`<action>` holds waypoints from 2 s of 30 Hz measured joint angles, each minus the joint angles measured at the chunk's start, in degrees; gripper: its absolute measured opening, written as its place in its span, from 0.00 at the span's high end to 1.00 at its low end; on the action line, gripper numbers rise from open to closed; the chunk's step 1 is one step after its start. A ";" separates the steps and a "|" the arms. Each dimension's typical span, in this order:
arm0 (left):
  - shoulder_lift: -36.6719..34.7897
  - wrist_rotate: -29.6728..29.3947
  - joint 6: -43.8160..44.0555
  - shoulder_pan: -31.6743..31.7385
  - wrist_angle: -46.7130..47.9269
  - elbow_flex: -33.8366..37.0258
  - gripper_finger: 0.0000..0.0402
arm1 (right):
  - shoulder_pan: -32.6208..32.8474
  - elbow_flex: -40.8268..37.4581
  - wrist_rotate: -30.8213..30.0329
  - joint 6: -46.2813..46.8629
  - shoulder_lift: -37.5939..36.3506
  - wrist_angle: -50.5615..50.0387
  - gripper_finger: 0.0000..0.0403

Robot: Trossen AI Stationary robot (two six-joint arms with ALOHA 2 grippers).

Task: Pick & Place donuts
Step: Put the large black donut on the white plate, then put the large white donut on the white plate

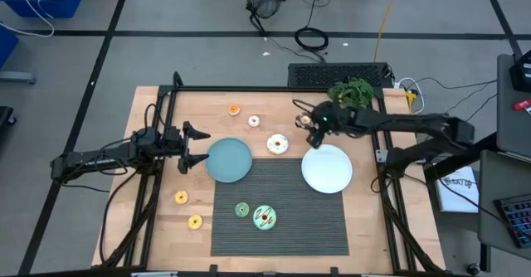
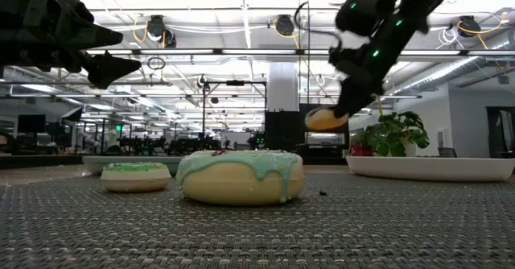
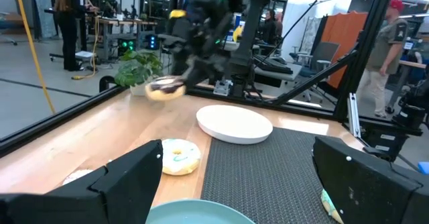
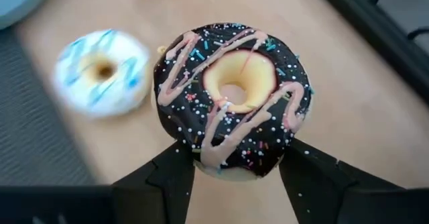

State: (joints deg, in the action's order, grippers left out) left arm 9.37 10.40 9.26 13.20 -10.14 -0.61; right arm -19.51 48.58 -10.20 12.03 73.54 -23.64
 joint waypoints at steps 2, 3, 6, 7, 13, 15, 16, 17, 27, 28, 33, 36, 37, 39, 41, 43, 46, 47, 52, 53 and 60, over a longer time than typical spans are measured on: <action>-0.02 -0.01 -0.02 0.01 -0.01 -0.01 0.06 | 2.71 0.00 0.00 4.04 -3.40 -5.24 0.52; 0.00 -0.01 0.00 -0.01 -0.01 0.01 0.06 | 4.12 0.00 -0.02 6.12 -4.91 -7.87 0.52; 0.00 -0.01 0.00 -0.01 -0.01 -0.01 0.06 | 8.41 -0.01 -0.04 11.96 -8.44 -13.67 0.52; -0.01 -0.01 0.00 -0.01 0.01 0.01 0.06 | 9.84 -0.21 -0.08 13.72 -9.33 -15.00 0.52; -0.01 0.01 -0.01 0.00 0.01 0.01 0.06 | 16.78 -5.54 -0.12 22.85 -13.35 -14.17 0.53; -0.02 -0.01 -0.01 0.00 -0.01 0.00 0.06 | 18.38 -7.86 -0.12 24.87 -13.85 -12.69 0.53; -0.02 -0.01 -0.02 0.01 0.01 0.01 0.06 | 18.99 -8.99 -0.12 25.58 -13.88 -12.01 0.53; 0.00 -0.01 0.00 0.01 0.01 0.01 0.06 | 19.50 -10.18 -0.12 26.20 -13.87 -10.91 0.53; -0.02 -0.01 0.00 0.01 0.01 0.01 0.06 | 20.39 -18.22 -0.26 24.89 -13.86 -3.73 0.53; -0.02 -0.01 0.00 0.01 0.01 0.01 0.06 | 20.39 -18.78 -0.32 23.95 -13.86 -3.34 0.53; -0.02 -0.01 -0.01 0.00 0.01 0.01 0.06 | 20.39 -20.31 -2.40 21.49 -13.86 0.24 0.46; -0.02 -0.01 -0.02 -0.01 0.00 0.01 0.06 | 20.39 -20.37 -5.35 21.00 -13.86 0.74 0.37; -0.02 -0.01 -0.01 0.00 0.00 -0.01 0.06 | 20.39 -20.37 -6.18 20.65 -13.86 0.90 0.34; -0.01 0.00 -0.02 0.00 0.00 0.00 0.06 | 20.37 -20.37 -6.46 19.57 -13.86 0.95 0.28; -0.02 -0.01 0.00 -0.01 0.01 -0.01 0.06 | 20.37 -20.37 -6.51 18.45 -13.86 1.49 0.24; 0.00 -0.01 0.00 0.01 0.01 -0.01 0.06 | 20.37 -20.37 -6.27 18.65 -13.86 1.73 0.21; -0.01 -0.01 -0.01 0.00 0.00 0.01 0.06 | 20.37 -20.37 -6.22 18.82 -13.86 1.80 0.19; 0.00 0.01 0.00 0.01 0.01 0.01 0.06 | 20.37 -20.37 -6.22 18.72 -13.86 2.23 0.19; -0.01 -0.01 -0.01 -0.01 0.01 0.01 0.06 | 20.24 -20.37 -6.24 15.97 -13.86 10.41 0.20; -0.02 -0.01 -0.01 0.00 0.00 0.01 0.06 | 20.24 -20.37 -6.25 14.25 -13.86 13.44 0.20; -0.02 -0.01 -0.02 0.00 0.00 0.00 0.06 | 20.26 -20.37 -6.07 -3.73 -13.10 36.22 0.19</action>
State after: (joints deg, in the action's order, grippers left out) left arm 9.34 10.39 9.23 13.20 -10.14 -0.61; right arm 0.75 28.21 -16.27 8.30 60.44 12.58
